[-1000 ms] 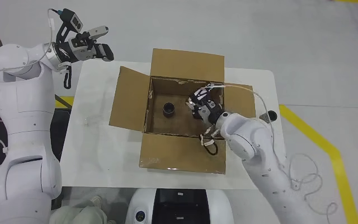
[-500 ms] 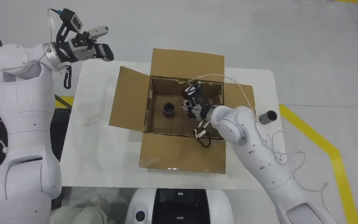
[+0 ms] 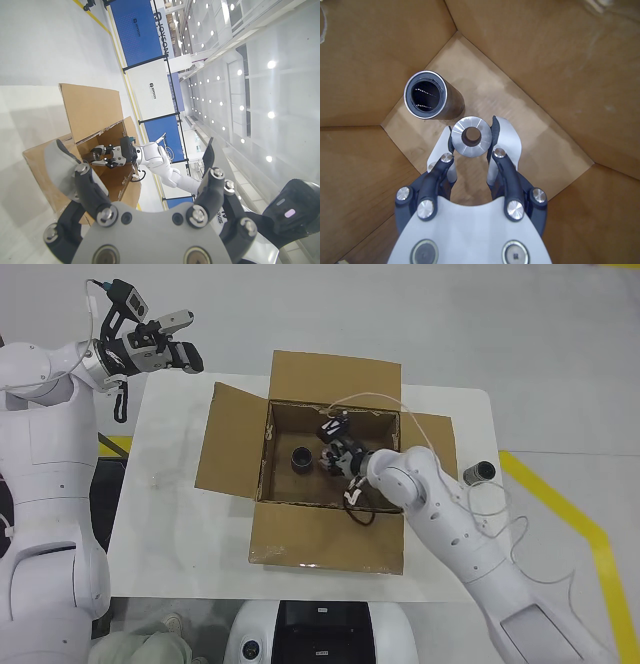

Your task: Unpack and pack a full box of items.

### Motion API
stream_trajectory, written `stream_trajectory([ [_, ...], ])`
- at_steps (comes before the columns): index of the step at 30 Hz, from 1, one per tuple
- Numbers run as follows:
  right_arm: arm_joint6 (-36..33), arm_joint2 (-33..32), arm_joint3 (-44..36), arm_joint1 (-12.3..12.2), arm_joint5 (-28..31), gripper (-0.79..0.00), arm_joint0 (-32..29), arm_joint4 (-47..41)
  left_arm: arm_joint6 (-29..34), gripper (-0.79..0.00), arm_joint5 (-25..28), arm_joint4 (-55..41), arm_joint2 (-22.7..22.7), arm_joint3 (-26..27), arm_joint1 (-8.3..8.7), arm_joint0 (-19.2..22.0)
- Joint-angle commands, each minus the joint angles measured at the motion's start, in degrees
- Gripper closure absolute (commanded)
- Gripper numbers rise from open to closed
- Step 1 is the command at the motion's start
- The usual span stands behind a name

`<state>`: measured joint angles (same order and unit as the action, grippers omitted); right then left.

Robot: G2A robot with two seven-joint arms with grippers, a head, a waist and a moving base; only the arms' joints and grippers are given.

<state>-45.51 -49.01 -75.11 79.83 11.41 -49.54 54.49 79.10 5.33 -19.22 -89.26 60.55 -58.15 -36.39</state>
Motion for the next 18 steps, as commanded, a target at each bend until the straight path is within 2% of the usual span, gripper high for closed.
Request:
stream_trajectory([
  [1,0.2,0.4,1.2,0.2,0.1,0.0,0.6,-0.4,0.0,-0.785,0.0,0.0,0.0,0.0,0.0,0.0],
  [5,0.6,1.2,3.2,0.7,0.2,0.0,1.6,-1.0,0.0,-0.785,0.0,0.0,0.0,0.0,0.0,0.0],
  [9,0.5,1.6,4.5,1.0,0.3,-0.249,2.0,-1.5,0.0,-0.785,0.0,0.0,0.0,0.0,0.0,0.0],
  [10,0.5,1.6,4.8,1.1,0.4,-0.283,2.2,-1.6,0.0,-0.785,0.0,0.0,0.0,0.0,0.0,0.0],
  [16,-0.2,1.9,4.2,1.2,0.3,-0.302,2.1,-1.4,0.0,-0.785,0.0,0.0,0.0,0.0,0.0,0.0],
  [18,-0.5,1.8,3.6,1.2,0.3,-0.332,1.8,-1.2,0.0,-0.785,0.0,0.0,0.0,0.0,0.0,0.0],
])
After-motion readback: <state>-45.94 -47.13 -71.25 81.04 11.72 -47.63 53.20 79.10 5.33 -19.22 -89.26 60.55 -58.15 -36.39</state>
